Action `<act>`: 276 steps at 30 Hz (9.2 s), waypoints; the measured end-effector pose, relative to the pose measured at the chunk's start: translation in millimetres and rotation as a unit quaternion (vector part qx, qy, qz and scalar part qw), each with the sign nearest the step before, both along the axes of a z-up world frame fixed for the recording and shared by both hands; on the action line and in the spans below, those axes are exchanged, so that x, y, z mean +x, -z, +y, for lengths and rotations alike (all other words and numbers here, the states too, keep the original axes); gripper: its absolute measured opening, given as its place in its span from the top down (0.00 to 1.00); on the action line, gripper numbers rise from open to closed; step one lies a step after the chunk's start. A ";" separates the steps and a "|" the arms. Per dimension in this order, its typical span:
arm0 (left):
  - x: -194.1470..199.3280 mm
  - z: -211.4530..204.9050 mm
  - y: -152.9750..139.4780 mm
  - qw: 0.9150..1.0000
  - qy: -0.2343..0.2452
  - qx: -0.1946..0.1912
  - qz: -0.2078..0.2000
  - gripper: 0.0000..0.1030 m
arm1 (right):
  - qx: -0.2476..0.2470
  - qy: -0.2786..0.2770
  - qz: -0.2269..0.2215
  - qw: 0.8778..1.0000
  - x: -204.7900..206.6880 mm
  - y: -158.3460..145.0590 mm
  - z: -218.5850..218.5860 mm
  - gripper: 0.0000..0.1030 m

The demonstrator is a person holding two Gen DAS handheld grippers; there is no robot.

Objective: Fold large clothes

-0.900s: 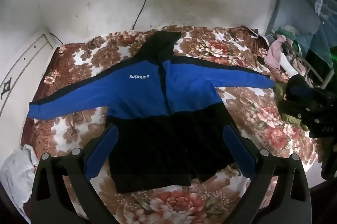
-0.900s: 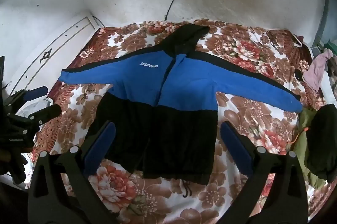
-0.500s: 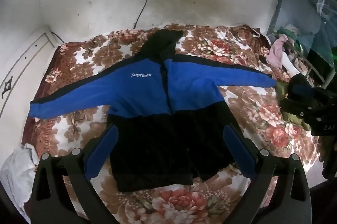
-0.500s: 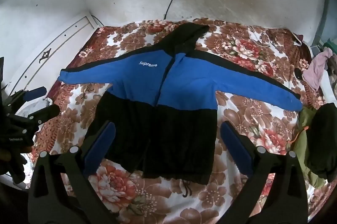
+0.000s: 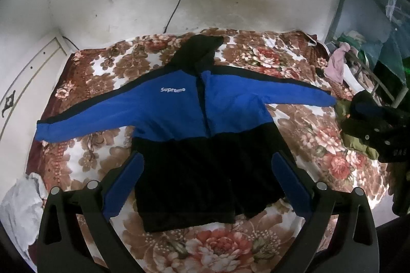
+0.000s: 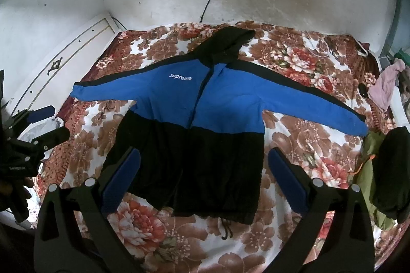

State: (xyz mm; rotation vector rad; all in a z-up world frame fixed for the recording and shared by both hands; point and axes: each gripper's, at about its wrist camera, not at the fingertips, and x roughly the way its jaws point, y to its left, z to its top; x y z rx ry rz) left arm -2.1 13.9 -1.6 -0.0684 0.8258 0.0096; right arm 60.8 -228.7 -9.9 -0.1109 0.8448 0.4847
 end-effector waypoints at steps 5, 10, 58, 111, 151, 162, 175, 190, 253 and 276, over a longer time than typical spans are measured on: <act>-3.0 0.6 -0.5 1.000 0.000 -0.002 0.001 0.05 | -0.004 0.004 0.003 1.000 1.3 -0.5 1.3 0.04; -7.3 13.1 -4.5 1.000 -0.002 -0.013 0.003 0.05 | -0.004 0.011 0.005 1.000 4.5 -6.8 11.2 0.04; 4.4 469.8 79.3 0.976 -0.213 -0.026 0.042 0.05 | -0.069 0.058 0.055 0.994 58.9 14.2 299.6 0.04; 269.0 429.7 50.2 0.938 -0.102 -0.269 -0.194 0.95 | -0.131 -0.054 0.013 0.990 208.7 330.2 440.4 0.03; 418.2 -212.7 269.4 0.950 0.238 0.192 0.060 0.10 | -0.108 -0.229 -0.068 0.965 175.1 318.6 412.7 0.05; 372.3 -153.7 97.3 0.956 0.222 0.190 0.020 0.05 | -0.199 -0.230 -0.142 0.942 103.2 253.3 342.3 0.05; 389.5 36.2 175.9 0.992 0.074 0.068 0.081 0.05 | -0.192 -0.145 -0.052 0.969 208.0 247.8 124.6 0.04; 381.1 84.4 291.7 0.988 0.062 0.081 0.120 0.05 | -0.093 -0.064 0.061 0.992 388.4 297.5 102.7 0.04; 426.1 -168.7 303.0 0.989 -0.041 0.121 0.079 0.05 | 0.245 0.371 0.150 0.883 381.9 267.3 -430.7 0.90; 413.1 -153.3 330.5 0.997 -0.053 0.055 0.024 0.04 | 0.235 0.007 0.023 0.972 392.2 22.4 -64.5 0.91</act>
